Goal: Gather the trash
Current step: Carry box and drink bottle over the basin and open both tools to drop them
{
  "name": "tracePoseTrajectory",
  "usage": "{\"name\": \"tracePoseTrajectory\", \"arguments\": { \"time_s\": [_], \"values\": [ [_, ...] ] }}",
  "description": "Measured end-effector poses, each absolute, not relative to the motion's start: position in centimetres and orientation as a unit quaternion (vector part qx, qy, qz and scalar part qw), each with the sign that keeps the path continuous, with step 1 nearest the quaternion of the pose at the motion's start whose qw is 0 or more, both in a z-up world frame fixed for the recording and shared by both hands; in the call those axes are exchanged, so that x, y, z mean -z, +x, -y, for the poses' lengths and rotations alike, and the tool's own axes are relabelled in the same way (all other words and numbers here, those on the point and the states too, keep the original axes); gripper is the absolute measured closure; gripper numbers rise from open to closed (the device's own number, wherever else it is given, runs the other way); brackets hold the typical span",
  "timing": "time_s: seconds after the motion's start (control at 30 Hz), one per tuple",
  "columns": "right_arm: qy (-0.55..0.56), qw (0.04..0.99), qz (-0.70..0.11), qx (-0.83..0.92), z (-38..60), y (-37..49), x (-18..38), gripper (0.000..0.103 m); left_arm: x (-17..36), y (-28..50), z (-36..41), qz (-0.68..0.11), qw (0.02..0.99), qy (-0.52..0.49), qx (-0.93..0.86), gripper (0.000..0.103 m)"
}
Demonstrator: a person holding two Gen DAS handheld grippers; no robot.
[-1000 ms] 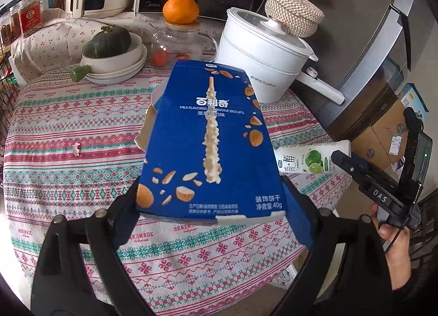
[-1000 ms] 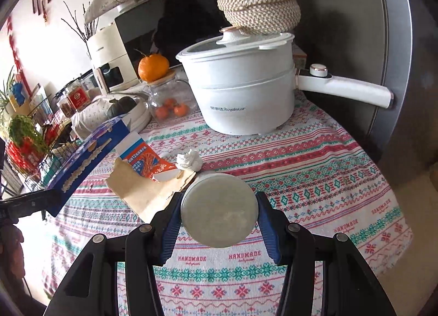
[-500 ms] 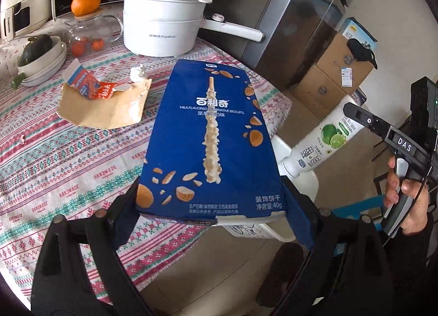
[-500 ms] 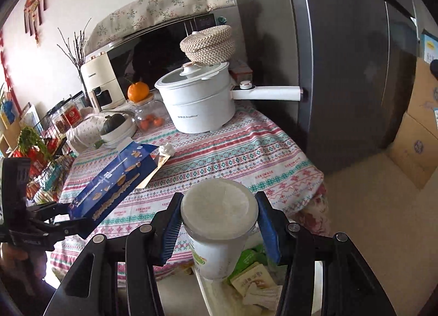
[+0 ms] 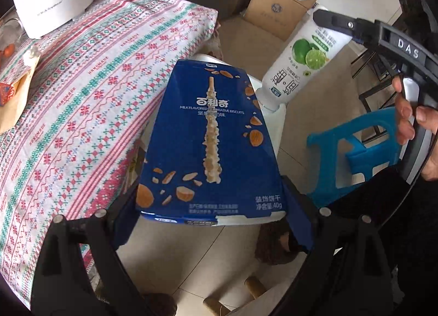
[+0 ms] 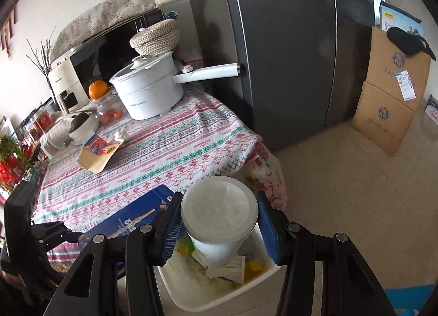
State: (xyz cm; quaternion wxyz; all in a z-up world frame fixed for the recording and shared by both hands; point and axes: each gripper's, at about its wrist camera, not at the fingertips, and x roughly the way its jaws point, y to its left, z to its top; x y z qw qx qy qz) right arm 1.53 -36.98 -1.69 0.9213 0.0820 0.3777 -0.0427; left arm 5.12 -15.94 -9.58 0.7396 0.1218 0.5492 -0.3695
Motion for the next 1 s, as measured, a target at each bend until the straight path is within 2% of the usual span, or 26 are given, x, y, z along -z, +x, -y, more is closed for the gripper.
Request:
{"name": "tracePoseTrajectory", "arguments": {
  "time_s": [0.2, 0.37, 0.63, 1.0],
  "values": [
    [0.093, 0.913, -0.392, 0.062, 38.7, 1.1, 2.9, 0.05, 13.3, 4.4, 19.4, -0.573, 0.712, 0.18, 0.364, 0.01],
    [0.093, 0.908, -0.401, 0.073, 39.5, 1.1, 3.5, 0.05, 14.2, 4.8, 20.4, -0.571, 0.711, 0.193, 0.361, 0.01],
    [0.107, 0.906, -0.403, 0.067, 40.2, 1.1, 3.6, 0.05, 12.4, 5.4, 19.6, -0.558, 0.725, 0.176, 0.363, 0.01],
    [0.118, 0.896, -0.424, 0.061, 39.7, 3.0, 4.8, 0.05, 8.1, 8.2, 13.6, -0.522, 0.786, 0.083, 0.321, 0.008]
  ]
}}
